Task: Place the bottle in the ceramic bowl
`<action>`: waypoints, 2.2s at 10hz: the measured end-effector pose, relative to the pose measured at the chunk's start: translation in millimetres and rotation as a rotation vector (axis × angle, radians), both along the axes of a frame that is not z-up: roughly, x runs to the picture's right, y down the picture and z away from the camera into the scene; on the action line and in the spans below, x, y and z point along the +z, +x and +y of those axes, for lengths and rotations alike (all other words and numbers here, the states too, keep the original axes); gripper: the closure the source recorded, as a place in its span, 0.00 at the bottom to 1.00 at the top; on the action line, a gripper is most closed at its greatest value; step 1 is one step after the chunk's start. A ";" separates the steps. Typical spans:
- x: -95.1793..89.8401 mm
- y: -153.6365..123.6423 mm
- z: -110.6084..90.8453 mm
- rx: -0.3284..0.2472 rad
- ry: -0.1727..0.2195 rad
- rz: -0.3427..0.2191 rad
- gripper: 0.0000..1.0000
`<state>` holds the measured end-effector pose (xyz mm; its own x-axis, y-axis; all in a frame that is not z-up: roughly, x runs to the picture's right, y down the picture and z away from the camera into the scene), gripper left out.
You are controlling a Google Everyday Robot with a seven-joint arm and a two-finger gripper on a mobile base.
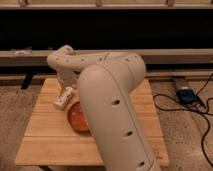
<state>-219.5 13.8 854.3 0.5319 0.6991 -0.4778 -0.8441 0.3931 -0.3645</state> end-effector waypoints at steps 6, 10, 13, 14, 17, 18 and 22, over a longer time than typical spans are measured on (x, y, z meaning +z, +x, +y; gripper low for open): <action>8.1 -1.8 -2.3 0.028 -0.013 0.034 0.20; 20.6 1.2 -5.8 0.176 -0.071 0.138 0.20; 28.9 -9.8 -10.4 0.205 -0.103 0.151 0.20; 32.3 -13.0 -11.5 0.209 -0.109 0.153 0.20; 50.6 -38.6 -7.4 0.204 -0.147 0.149 0.20; 54.4 -42.4 -3.8 0.199 -0.156 0.154 0.20; 71.8 -45.6 11.7 0.190 -0.193 0.185 0.20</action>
